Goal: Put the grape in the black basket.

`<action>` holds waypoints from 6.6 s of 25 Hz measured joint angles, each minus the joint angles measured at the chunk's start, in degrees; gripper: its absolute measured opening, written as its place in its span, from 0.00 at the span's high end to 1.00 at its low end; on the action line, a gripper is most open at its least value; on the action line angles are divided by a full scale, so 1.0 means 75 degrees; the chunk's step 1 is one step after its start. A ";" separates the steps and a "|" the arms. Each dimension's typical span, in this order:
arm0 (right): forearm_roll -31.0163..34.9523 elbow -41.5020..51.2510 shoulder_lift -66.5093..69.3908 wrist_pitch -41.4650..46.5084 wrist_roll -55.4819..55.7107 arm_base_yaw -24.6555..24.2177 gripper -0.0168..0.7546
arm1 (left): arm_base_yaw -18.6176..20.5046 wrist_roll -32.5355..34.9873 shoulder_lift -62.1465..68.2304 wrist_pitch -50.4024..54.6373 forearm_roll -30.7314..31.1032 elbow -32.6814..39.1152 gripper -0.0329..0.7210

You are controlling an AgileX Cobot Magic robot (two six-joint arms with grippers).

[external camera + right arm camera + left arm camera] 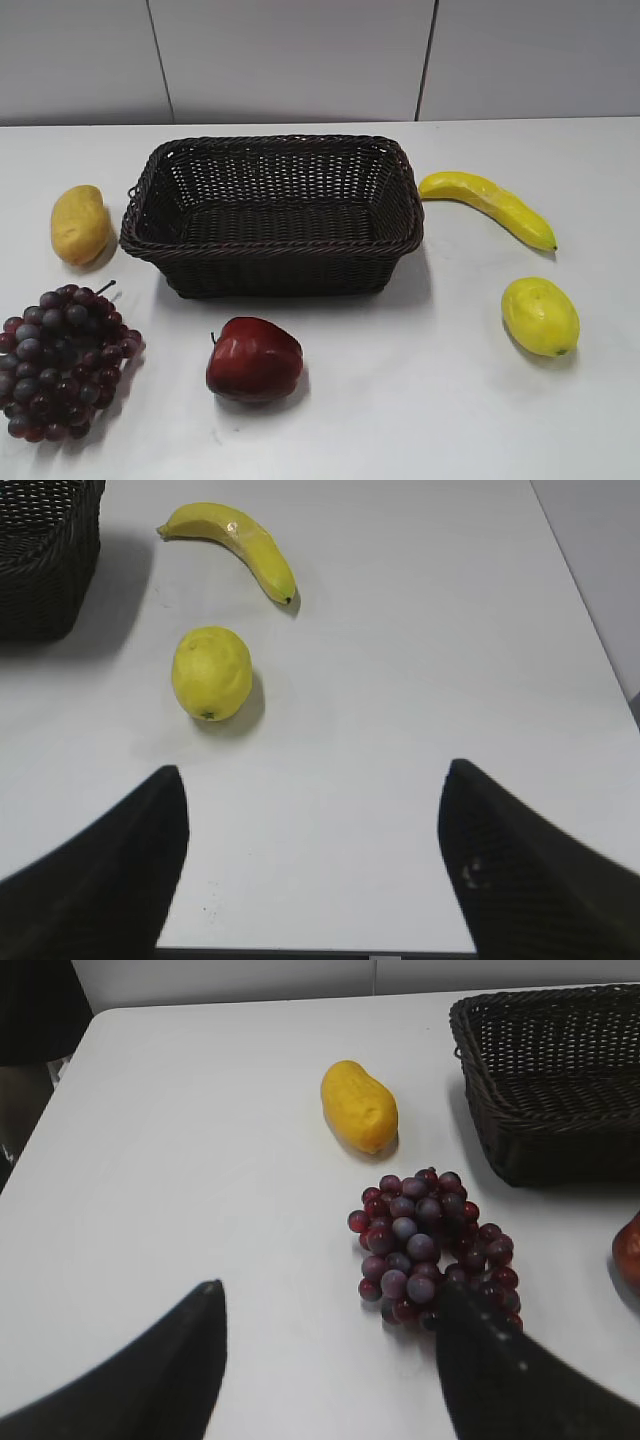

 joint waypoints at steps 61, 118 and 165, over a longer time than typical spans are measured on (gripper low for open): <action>0.0000 0.0000 0.0000 0.0000 0.0000 0.0000 0.21 | -0.0768 0.1529 1.1738 -0.4442 -0.2129 -0.0794 0.10; 0.0000 0.0000 0.0000 0.0000 0.0000 0.0000 0.21 | -0.2959 0.1281 1.1991 -0.3510 -0.3217 -0.7120 0.54; 0.0000 0.0000 0.0000 0.0000 0.0000 0.0000 0.21 | -0.3366 -0.0173 1.0006 0.0632 0.0144 -0.7175 0.18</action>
